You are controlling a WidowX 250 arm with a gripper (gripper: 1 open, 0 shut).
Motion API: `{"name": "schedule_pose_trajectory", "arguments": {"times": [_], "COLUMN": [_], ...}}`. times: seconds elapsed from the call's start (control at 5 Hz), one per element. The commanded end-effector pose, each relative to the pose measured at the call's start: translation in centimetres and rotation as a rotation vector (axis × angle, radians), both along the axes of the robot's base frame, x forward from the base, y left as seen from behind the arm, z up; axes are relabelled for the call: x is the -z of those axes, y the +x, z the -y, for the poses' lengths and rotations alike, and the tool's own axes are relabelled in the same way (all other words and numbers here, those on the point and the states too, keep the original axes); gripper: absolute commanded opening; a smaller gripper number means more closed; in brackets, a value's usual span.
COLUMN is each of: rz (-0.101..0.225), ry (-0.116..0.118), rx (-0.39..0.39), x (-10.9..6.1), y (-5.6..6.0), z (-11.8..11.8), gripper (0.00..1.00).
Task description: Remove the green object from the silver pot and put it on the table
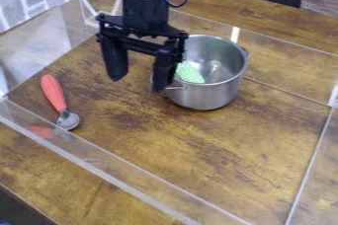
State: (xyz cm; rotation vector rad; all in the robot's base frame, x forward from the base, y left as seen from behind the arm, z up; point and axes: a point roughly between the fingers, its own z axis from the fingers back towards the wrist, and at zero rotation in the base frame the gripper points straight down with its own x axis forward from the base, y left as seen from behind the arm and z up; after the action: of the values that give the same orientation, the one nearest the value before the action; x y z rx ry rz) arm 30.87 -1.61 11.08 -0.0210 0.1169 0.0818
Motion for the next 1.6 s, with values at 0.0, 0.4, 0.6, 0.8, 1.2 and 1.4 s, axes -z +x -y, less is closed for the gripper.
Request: {"name": "schedule_pose_trajectory", "arguments": {"times": [0.0,0.4,0.6,0.8,1.2,1.4], "rz": [0.064,0.087,0.111,0.134,0.169,0.184], "ry": [-0.006,-0.017,-0.025,-0.029,-0.027,-0.02], "rx": [-0.005,-0.024,-0.03,-0.046,-0.058,-0.07], "x": [-1.6,-1.7,-2.1,-2.4,-2.4,-2.2], "y": [1.4,3.2,4.2,5.3,6.8,7.2], "z": [0.9,1.6,2.1,2.5,3.4,3.4], "gripper": [1.0,1.0,1.0,1.0,1.0,1.0]}}
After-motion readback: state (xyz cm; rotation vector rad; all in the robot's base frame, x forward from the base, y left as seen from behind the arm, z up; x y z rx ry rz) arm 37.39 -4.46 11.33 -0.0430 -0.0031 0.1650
